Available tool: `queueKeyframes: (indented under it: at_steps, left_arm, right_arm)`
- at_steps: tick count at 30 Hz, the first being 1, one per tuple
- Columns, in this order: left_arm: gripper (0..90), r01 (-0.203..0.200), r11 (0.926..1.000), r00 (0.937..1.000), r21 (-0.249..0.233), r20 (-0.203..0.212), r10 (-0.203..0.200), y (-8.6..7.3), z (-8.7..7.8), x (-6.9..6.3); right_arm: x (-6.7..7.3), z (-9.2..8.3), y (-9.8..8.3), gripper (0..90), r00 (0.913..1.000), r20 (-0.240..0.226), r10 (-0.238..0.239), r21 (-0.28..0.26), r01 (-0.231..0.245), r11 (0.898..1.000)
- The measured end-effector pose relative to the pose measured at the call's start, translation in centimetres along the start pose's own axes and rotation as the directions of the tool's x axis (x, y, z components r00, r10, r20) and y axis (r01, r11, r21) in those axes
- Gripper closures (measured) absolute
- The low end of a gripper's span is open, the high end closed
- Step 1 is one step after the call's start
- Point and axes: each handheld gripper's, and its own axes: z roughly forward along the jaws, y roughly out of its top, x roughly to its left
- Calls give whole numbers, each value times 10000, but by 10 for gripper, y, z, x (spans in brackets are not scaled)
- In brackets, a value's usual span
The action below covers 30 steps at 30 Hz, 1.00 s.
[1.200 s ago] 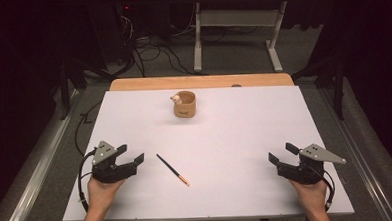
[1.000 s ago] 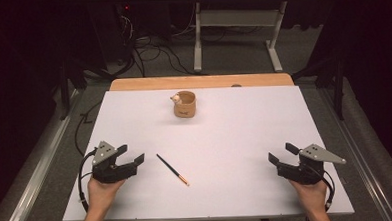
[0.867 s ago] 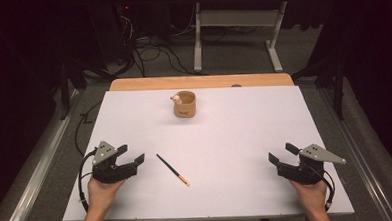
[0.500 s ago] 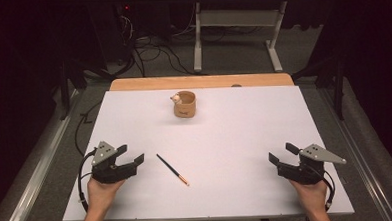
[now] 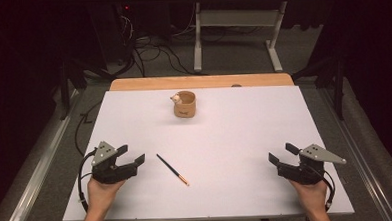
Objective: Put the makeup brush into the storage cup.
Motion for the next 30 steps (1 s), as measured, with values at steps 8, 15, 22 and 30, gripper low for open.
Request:
queueKeyframes:
  at_steps: [8, 15, 22, 30]
  left_arm:
    - [274, 6, 10000, 10000, -88, 64, -6, 3, -1, -1]
    - [274, -66, 9999, 9999, -93, 125, 67, 5, -1, -3]
    - [273, -148, 9998, 9996, -104, 222, 150, 9, 0, -5]
    - [267, -274, 9996, 9991, -30, 322, 274, 12, 1, -7]
  right_arm:
    - [0, 0, 0, 273, 10000, -6, -6, 5, 6, 10000]
    - [0, 0, 0, 273, 10000, -44, 32, -13, -33, 10000]
    - [0, 0, 0, 273, 10000, -31, 33, -19, -33, 10000]
    - [1, 0, 0, 273, 10000, -30, 21, -10, -21, 10000]
